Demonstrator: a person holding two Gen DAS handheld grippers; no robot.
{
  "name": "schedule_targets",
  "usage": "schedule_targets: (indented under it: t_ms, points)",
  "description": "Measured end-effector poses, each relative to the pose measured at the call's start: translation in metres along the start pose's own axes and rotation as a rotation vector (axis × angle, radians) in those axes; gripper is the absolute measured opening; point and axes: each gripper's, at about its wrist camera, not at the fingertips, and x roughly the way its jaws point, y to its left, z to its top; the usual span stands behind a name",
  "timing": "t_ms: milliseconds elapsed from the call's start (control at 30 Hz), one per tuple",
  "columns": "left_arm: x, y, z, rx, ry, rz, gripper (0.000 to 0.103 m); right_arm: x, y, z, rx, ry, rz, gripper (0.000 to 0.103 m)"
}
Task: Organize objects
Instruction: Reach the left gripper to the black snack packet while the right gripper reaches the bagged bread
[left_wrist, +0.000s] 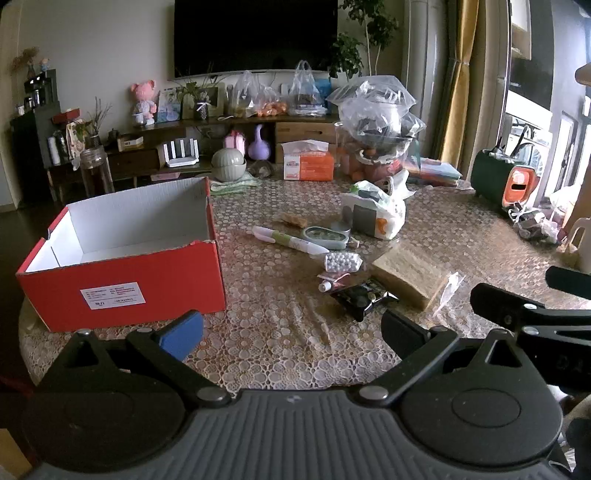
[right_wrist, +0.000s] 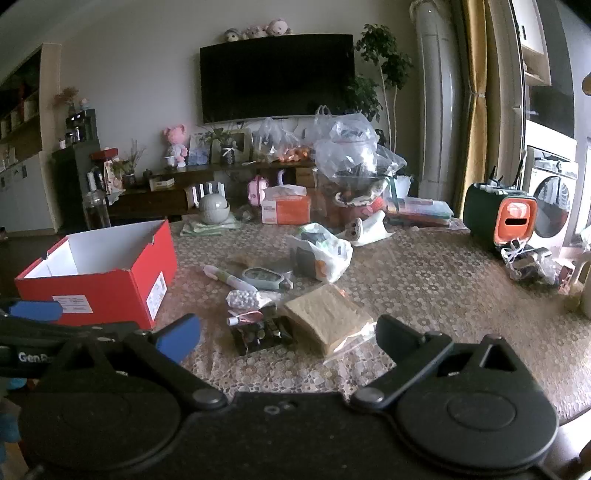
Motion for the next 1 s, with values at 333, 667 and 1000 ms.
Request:
schedule_targets:
  t_ms: [333, 667, 1000]
  points:
    - [0.015, -0.002, 0.000, 0.020, 0.029, 0.013, 0.103, 0.013, -0.004, -0.001, 0.004, 0.036, 0.051, 0.103]
    - [0.054, -0.011, 0.003, 0.110, -0.021, -0.019, 0.103, 0.062, -0.031, 0.010, -0.122, 0.066, -0.015, 0.103]
    - [0.128, -0.042, 0.001, 0.238, 0.023, -0.123, 0.103, 0.155, -0.071, 0.004, -0.164, 0.234, 0.009, 0.098]
